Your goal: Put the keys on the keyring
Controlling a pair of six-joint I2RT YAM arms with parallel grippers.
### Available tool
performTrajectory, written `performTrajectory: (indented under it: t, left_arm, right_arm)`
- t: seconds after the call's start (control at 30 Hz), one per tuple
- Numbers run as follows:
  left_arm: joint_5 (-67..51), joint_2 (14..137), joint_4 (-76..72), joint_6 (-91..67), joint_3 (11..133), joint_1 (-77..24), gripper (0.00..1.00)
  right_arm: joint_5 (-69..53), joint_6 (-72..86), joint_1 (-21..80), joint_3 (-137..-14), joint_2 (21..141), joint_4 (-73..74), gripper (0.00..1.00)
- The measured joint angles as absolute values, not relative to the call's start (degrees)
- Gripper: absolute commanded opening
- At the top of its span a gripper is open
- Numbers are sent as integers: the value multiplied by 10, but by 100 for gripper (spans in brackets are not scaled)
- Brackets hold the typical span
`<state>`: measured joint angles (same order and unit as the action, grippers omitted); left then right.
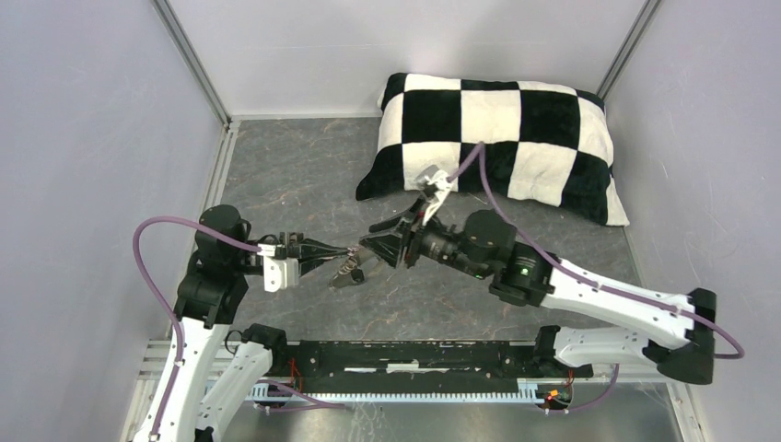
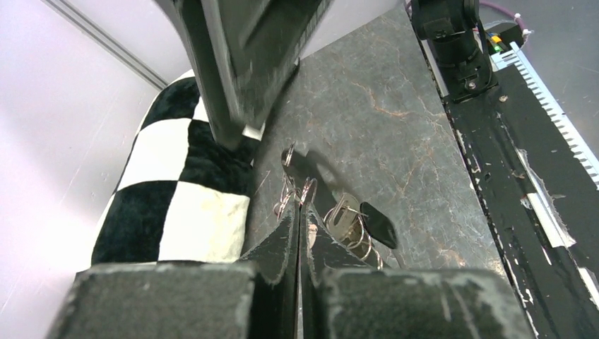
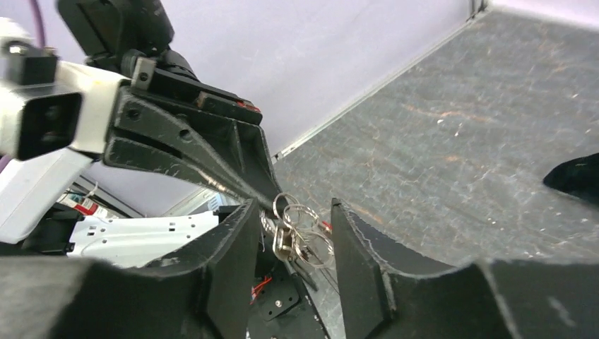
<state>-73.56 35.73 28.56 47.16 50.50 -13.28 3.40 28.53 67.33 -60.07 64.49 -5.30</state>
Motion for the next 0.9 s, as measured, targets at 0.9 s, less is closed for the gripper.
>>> performTrajectory:
  t: [0.9]
  left_arm:
    - [-723, 352, 194, 361, 500, -133, 2]
  right_arm:
    - [-7, 238, 705, -451, 556, -168, 44]
